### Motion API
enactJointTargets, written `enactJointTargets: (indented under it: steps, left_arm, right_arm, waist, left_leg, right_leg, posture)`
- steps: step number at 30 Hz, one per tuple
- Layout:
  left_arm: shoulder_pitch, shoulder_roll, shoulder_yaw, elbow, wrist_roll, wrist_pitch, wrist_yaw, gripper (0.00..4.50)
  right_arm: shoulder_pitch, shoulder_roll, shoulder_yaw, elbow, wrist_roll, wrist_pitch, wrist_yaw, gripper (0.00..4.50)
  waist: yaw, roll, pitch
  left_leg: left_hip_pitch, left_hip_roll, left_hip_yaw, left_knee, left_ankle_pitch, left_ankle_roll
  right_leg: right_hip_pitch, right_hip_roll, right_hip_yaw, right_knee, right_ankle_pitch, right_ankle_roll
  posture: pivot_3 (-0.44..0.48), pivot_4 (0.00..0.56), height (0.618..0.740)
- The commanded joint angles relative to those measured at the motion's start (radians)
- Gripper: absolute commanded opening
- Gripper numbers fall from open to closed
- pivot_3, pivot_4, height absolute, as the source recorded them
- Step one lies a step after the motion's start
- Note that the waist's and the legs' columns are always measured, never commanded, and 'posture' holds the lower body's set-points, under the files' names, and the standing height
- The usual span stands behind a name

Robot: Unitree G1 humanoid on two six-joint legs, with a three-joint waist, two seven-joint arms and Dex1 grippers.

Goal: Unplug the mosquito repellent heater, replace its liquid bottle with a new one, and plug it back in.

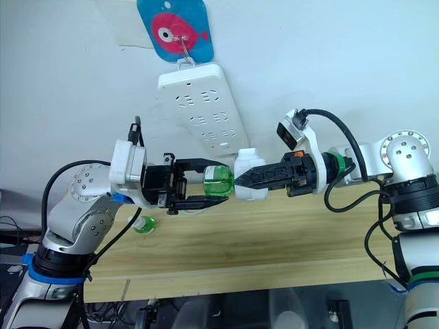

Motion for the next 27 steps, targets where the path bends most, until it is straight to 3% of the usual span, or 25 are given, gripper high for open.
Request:
enactJointTargets:
  steps: [1,6,18,27]
  left_arm:
    - [-0.031,0.006,0.094,-0.072,-0.122,0.122,0.082,2.23]
    - [-0.033,0.013,0.137,-0.103,-0.205,0.262,0.125,2.23]
    - [-0.030,0.063,0.245,-0.106,-0.570,0.668,0.380,2.23]
    - [-0.023,0.109,0.273,-0.081,-0.709,0.789,0.440,2.23]
  right_arm:
    - [0.022,-0.017,0.047,-0.075,0.003,0.023,0.001,3.20]
    - [0.024,-0.025,0.053,-0.082,0.003,0.015,0.009,3.20]
    - [0.015,-0.027,0.061,-0.084,0.003,0.008,0.014,3.20]
    - [0.017,-0.037,0.071,-0.103,0.003,0.005,0.036,3.20]
  waist:
    - [0.000,0.000,0.000]
    - [0.000,0.000,0.000]
    - [0.002,0.000,0.000]
    - [0.003,0.000,0.000]
  left_leg:
    - [0.000,0.000,0.000,0.000,0.000,0.000]
    - [0.000,0.000,0.000,0.000,0.000,0.000]
    - [0.000,0.000,0.000,0.000,0.000,0.000]
    - [0.000,0.000,0.000,0.000,0.000,0.000]
  right_leg:
    - [0.000,0.000,0.000,0.000,0.000,0.000]
    - [0.000,0.000,0.000,0.000,0.000,0.000]
    - [0.000,0.001,0.000,0.000,0.000,0.000]
    - [0.000,0.003,0.000,0.000,0.000,0.000]
  posture:
    - [-0.161,0.318,0.740]
    - [-0.160,0.318,0.740]
    - [-0.158,0.326,0.740]
    - [-0.157,0.327,0.740]
